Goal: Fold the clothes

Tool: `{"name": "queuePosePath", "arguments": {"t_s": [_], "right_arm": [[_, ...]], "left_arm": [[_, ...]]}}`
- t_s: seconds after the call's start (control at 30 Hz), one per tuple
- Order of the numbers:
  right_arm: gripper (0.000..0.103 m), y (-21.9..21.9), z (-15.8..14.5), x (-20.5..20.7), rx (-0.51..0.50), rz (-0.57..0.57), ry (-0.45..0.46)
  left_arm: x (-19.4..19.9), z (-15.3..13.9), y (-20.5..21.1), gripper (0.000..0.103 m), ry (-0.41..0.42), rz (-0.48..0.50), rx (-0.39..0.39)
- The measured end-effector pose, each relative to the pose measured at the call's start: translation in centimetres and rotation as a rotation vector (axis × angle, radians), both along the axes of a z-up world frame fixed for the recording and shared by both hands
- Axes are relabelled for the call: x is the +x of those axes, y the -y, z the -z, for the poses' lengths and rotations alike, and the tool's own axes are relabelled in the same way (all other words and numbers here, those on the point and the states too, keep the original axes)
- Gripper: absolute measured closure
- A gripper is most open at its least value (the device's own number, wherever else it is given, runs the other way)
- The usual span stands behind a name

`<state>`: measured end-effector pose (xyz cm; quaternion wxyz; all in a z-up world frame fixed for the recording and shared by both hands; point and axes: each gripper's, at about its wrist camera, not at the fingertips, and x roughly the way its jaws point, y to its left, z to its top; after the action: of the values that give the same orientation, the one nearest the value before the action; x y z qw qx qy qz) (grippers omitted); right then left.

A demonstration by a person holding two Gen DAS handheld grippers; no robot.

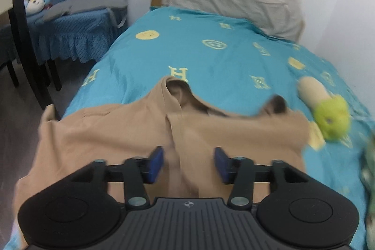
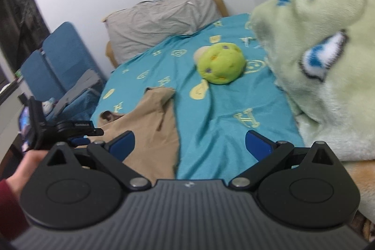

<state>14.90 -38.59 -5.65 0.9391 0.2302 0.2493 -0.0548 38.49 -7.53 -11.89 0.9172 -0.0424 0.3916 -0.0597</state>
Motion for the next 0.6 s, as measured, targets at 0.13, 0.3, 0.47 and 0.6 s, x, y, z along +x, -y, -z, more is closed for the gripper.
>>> {"name": "queuePosePath", "arguments": {"t_s": [0.13,0.3,0.47,0.6], "right_arm": [[0.001,-2.0,-1.0,-0.9,-0.054,-0.059,0.031],[0.0,-4.5,-2.9,-3.4,-0.123,-0.111,0.059],[0.0,-5.5,-6.1,-8.4,-0.113,-0.109,0.113],[0.0,-3.4,-8.9,-12.4,-0.101,-0.037,0.183]], "left_arm": [[-7.5,-2.9,-0.9,0.03,0.033,0.044,0.009],[-16.6,-5.7,-2.2,0.021,0.092,0.058,-0.009],[-24.0,-5.5,-2.5,0.021,0.04,0.065,-0.083],[-28.4,-3.8,-0.7,0.021,-0.051,0.105,-0.14]]}}
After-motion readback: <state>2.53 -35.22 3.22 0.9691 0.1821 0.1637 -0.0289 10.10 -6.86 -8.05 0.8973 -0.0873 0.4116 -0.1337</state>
